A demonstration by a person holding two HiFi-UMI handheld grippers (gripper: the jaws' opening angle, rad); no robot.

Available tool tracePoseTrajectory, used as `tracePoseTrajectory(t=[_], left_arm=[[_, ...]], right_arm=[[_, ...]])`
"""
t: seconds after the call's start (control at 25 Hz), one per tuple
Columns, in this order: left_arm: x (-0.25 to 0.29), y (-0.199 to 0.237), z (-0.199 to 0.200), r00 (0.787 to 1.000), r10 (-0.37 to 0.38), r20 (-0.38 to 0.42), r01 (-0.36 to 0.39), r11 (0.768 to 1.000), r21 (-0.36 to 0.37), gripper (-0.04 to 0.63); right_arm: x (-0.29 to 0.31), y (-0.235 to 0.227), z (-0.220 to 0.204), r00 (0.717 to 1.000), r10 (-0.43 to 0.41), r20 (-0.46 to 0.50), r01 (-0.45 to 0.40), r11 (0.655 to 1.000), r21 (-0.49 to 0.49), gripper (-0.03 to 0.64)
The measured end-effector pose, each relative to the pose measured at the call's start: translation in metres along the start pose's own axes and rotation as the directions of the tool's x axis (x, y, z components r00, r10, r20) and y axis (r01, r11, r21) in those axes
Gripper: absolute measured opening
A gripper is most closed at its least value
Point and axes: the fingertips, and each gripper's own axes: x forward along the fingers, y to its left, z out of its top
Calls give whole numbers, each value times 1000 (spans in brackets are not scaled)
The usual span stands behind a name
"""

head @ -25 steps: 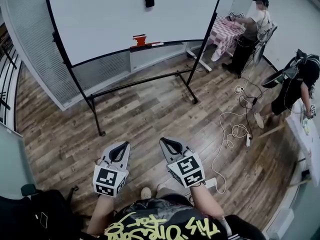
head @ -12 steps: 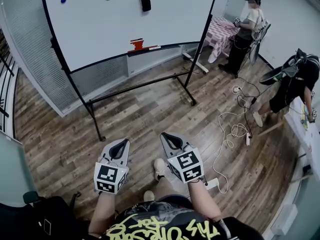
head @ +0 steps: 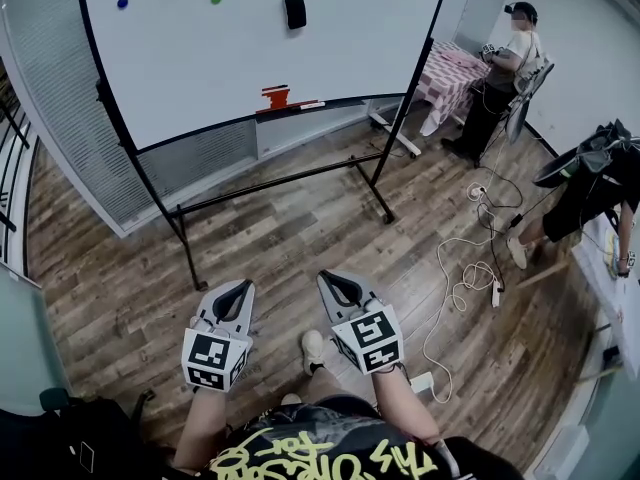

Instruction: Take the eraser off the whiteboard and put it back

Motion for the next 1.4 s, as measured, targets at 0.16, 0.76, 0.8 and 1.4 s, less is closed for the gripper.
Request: tracePoseTrajectory(t=[0.16,0.76,0.8,1.4], left_arm=[[19,12,5,1000,18,-2,-18,1000,3,8],[97,53,35,998,62,-7,-62,998,11,8],[102,55,36,998,68,-10,-68,998,10,8],[165,81,51,990,142,-17,-142,990,-2,8]], right_arm=[[19,-17,3,1000,12,3,-12,1000,-5,9],[84,-80,32,997,74,4,-73,996,-49,9],[88,-84,33,997,78,0,-78,996,-53,9],[149,-133,43,984,176,-11,-176,979,-99,9]])
